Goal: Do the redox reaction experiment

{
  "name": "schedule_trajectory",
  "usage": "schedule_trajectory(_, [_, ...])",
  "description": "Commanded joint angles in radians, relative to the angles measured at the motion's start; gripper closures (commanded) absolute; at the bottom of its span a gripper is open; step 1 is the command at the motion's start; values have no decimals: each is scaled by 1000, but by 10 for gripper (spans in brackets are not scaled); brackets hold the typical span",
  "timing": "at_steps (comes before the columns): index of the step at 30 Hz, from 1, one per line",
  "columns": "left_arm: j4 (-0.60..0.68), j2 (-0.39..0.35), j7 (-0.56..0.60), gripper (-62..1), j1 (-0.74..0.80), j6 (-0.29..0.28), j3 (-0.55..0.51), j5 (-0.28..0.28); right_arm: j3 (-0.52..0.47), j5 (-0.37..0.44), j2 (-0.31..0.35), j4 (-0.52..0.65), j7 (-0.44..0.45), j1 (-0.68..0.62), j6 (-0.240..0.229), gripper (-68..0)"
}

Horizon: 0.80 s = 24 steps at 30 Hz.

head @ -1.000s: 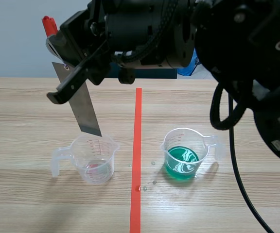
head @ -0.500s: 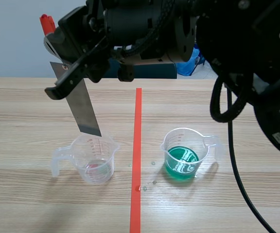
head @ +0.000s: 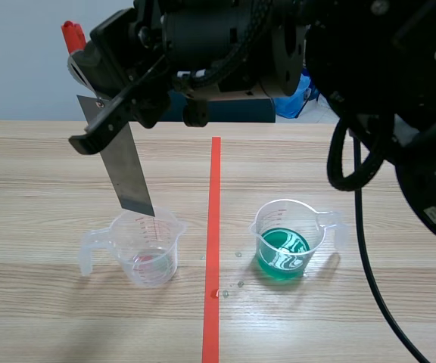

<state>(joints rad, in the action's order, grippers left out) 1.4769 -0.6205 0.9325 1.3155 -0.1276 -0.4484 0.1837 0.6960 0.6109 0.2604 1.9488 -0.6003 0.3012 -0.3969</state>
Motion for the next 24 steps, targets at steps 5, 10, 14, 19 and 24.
schedule_trajectory(5, [10, 8, 14, -623, 1, -2, -8, 10, 2, 7, 0, 3, 23, 14, 5, -7])
schedule_trajectory(10, [10, 8, 14, -623, 1, -2, -8, 10, 2, 7, 0, 3, 24, 14, 5, -7])
schedule_trajectory(14, [10, 8, 14, -623, 1, -2, -8, 10, 2, 7, 0, 3, 24, 14, 5, -7])
schedule_trajectory(19, [10, 8, 14, -623, 1, -2, -8, 10, 2, 7, 0, 3, 30, 14, 5, -7])
schedule_trajectory(24, [10, 8, 14, -623, 1, -2, -8, 10, 2, 7, 0, 3, 39, 14, 5, -7])
